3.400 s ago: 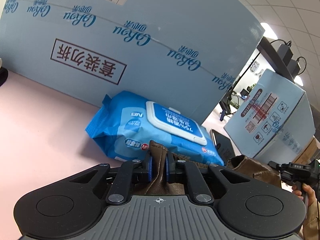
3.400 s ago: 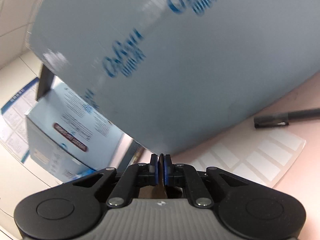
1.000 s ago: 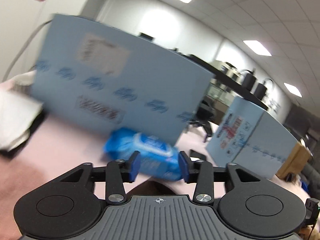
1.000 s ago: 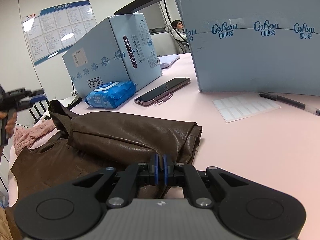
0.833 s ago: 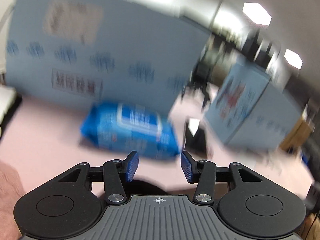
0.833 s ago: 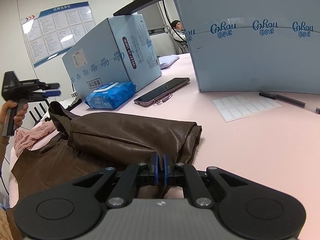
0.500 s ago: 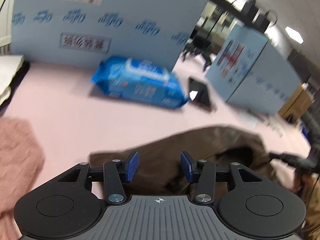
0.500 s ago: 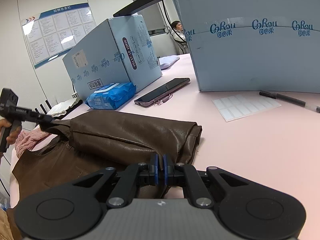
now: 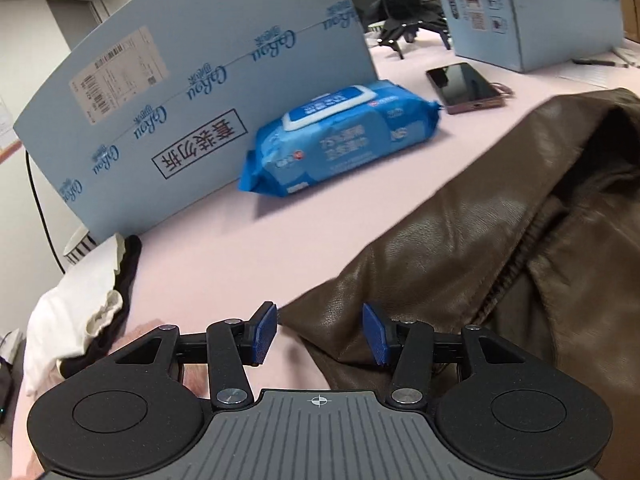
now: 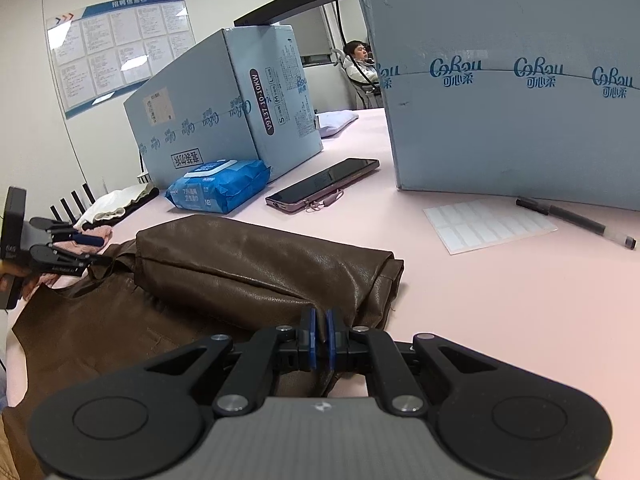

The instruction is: Fold clothes

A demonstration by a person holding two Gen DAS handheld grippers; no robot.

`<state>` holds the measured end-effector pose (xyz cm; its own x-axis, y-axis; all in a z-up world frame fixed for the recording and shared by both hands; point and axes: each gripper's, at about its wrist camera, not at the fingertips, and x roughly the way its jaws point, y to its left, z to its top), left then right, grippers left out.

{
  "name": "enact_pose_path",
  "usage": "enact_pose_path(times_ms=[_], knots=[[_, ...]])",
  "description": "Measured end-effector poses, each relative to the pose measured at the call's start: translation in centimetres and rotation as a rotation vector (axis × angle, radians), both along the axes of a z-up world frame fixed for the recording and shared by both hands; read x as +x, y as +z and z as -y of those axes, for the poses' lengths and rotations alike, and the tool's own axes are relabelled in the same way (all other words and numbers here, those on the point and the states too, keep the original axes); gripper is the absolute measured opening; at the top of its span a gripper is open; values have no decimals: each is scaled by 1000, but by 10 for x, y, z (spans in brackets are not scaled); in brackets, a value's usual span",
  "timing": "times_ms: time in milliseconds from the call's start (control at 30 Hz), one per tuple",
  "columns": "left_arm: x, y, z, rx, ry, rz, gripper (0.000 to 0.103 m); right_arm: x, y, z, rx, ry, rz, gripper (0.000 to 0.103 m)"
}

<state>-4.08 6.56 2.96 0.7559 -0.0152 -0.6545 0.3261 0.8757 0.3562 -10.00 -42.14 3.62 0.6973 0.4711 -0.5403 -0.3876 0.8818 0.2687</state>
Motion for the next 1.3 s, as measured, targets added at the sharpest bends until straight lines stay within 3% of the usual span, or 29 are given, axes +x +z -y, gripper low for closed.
enact_pose_path(times_ms=[167, 267, 367, 433, 633, 733, 900, 967, 1133, 1300], knots=[[23, -5, -4, -6, -3, 25, 49, -1, 2, -10, -43, 16, 14, 7], [33, -5, -12, -58, 8, 20, 50, 0, 2, -22, -96, 22, 35, 7], [38, 0, -24, -131, 41, 12, 59, -4, 3, -26, -125, 19, 48, 7], [40, -3, -21, -107, 36, 13, 59, -5, 5, -25, -117, 15, 47, 7], [53, -5, -1, 68, 84, 141, 59, -6, 6, -32, -132, 21, 49, 7], [67, -9, -11, 1, 139, 108, 59, -4, 2, -33, -130, 18, 51, 7], [76, -5, -22, -43, 121, 71, 63, -4, 4, -31, -116, 17, 42, 8], [74, -5, -27, -67, 118, 72, 63, -4, 6, -31, -119, 17, 42, 14], [67, -8, -19, -10, 92, 98, 62, -24, 33, -2, -79, -69, 40, 19], [68, -9, -18, 7, 79, 101, 62, -17, 69, 16, 185, -137, 133, 20]])
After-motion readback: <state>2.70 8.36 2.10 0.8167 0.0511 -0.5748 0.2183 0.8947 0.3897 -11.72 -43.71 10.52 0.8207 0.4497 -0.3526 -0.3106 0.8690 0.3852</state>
